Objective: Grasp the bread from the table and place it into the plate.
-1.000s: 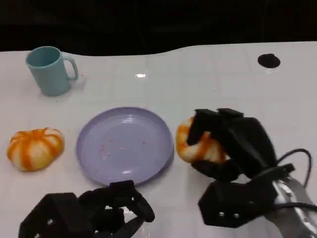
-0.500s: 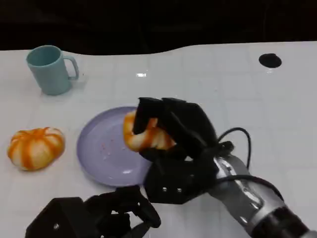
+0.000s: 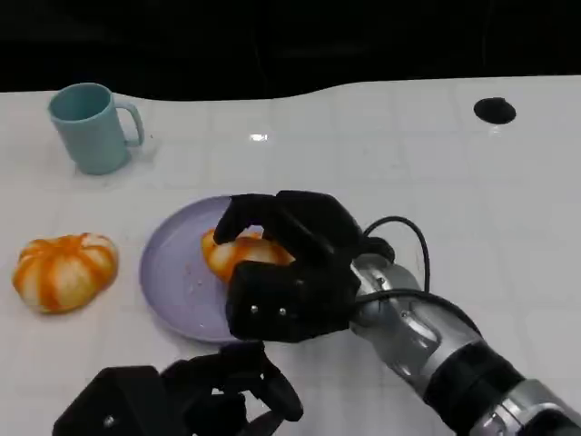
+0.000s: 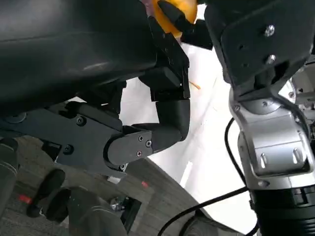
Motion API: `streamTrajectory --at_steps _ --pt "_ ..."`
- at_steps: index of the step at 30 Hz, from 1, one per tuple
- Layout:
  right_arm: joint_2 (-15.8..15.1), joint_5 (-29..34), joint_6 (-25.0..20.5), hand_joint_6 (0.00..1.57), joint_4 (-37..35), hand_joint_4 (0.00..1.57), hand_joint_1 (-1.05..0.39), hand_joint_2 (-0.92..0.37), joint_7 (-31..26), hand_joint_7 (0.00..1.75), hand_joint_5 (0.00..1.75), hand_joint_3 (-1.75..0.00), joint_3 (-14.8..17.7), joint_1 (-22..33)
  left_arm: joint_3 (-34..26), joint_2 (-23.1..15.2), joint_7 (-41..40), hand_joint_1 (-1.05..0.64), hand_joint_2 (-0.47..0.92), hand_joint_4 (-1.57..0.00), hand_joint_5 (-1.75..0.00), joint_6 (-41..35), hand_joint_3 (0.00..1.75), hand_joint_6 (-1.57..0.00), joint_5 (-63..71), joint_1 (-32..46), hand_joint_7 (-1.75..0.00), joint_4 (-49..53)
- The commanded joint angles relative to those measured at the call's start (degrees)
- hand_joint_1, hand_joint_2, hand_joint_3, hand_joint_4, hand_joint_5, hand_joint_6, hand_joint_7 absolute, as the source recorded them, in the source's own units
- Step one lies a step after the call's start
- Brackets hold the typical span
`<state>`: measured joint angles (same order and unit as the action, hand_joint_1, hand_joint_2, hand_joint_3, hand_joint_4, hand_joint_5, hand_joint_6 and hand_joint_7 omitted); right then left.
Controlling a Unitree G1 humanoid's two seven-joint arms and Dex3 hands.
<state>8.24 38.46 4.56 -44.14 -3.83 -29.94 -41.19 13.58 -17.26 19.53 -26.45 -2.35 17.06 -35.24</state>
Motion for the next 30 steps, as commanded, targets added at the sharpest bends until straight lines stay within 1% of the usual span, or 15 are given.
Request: streamTrajectory --at_steps 1,4,6,8,11,15,17,18,21,23,25,26,27,30 --pt "-2.29 0.79 -2.82 0.30 3.52 0.13 -0.62 -0.92 7.62 0.02 0.16 -0.28 -2.38 -1.14 -0.50 -0.67 -0.30 -0.37 0.85 -0.67 -1.75 0.70 0.64 -0.60 0.35 0.53 -1.45 -0.03" --pt "-3.22 0.31 -4.21 0.16 6.91 0.05 -0.79 -0.92 11.61 0.01 0.13 -0.40 -3.01 -0.15 -0.65 -0.64 -0.26 -0.37 0.85 -0.67 -1.75 0.74 0.64 -0.60 0.23 0.40 -1.45 0.24" --pt "-3.75 0.27 -4.82 0.11 9.01 0.02 -0.86 -0.92 13.11 0.00 0.13 -0.46 -3.24 0.58 -0.69 -0.70 -0.19 -0.36 0.85 -0.67 -1.75 0.91 0.64 -0.60 0.24 0.26 -1.45 0.50" --pt "-4.16 0.32 -5.32 0.10 10.75 0.02 -0.89 -0.92 13.99 0.00 0.13 -0.48 -3.33 1.22 -0.71 -0.73 -0.20 -0.36 0.85 -0.67 -1.75 0.96 0.65 -0.60 0.29 0.18 -1.45 0.62" --pt "-5.51 0.15 -6.02 0.09 15.32 0.01 -0.92 -0.92 16.05 0.00 0.14 -0.50 -3.18 2.77 -0.87 -0.44 -0.39 -0.36 0.85 -0.67 -1.75 0.43 0.65 -0.60 0.07 0.02 -1.45 0.71" --pt "-8.12 -0.19 -6.75 0.11 23.65 0.04 -0.90 -0.92 18.17 0.01 0.17 -0.49 -2.33 6.22 -0.72 -0.80 -0.42 -0.36 0.85 -0.67 -1.75 0.78 0.66 -0.60 0.71 -0.16 -1.44 0.88" --pt "-9.20 -0.78 -6.69 0.14 27.03 0.07 -0.86 -0.92 18.59 0.02 0.20 -0.47 -1.68 7.90 -0.63 -1.10 -0.32 -0.36 0.85 -0.67 -1.75 0.96 0.66 -0.60 1.15 -0.29 -1.44 0.89" --pt "-10.01 -1.47 -6.29 0.14 29.45 0.07 -0.85 -0.92 18.48 0.03 0.21 -0.46 -0.97 9.33 -0.71 -1.12 -0.26 -0.36 0.84 -0.67 -1.75 1.02 0.66 -0.60 1.15 -0.28 -1.44 0.94" --pt "-12.26 -3.63 -5.07 0.21 35.84 0.14 -0.75 -0.92 18.21 0.05 0.28 -0.37 1.00 13.44 -0.99 -1.02 -0.23 -0.36 0.84 -0.68 -1.75 1.07 0.68 -0.60 0.96 -0.18 -1.44 1.09" --pt "-13.96 -4.66 -4.45 0.23 39.36 0.15 -0.72 -0.92 18.78 0.06 0.31 -0.36 1.92 15.81 -1.06 -1.14 -0.27 -0.36 0.83 -0.68 -1.75 0.80 0.68 -0.60 1.10 -0.20 -1.44 1.00" --pt "-15.48 -5.98 -3.32 0.27 42.18 0.14 -0.69 -0.92 18.76 0.06 0.42 -0.33 2.86 18.13 -1.10 -1.31 -0.14 -0.36 0.83 -0.67 -1.75 1.19 0.69 -0.60 1.25 -0.32 -1.44 1.15" --pt "-15.87 -6.43 -3.00 0.29 42.97 0.12 -0.67 -0.92 18.73 0.07 0.51 -0.31 3.14 18.83 -1.11 -1.36 -0.09 -0.36 0.83 -0.67 -1.75 1.35 0.70 -0.59 1.29 -0.36 -1.44 1.21" --pt "-16.63 -7.57 -2.10 0.29 44.58 0.11 -0.67 -0.92 18.61 0.07 0.54 -0.30 4.00 20.47 -1.21 -1.34 0.06 -0.36 0.82 -0.67 -1.75 1.50 0.70 -0.59 1.11 -0.46 -1.44 1.41" --pt "-18.43 -10.01 -0.10 0.37 48.48 0.18 -0.63 -0.92 17.97 0.10 0.64 -0.26 6.27 24.65 -1.39 -1.22 0.26 -0.35 0.83 -0.69 -1.75 1.43 0.71 -0.59 0.68 -0.72 -1.45 1.83"
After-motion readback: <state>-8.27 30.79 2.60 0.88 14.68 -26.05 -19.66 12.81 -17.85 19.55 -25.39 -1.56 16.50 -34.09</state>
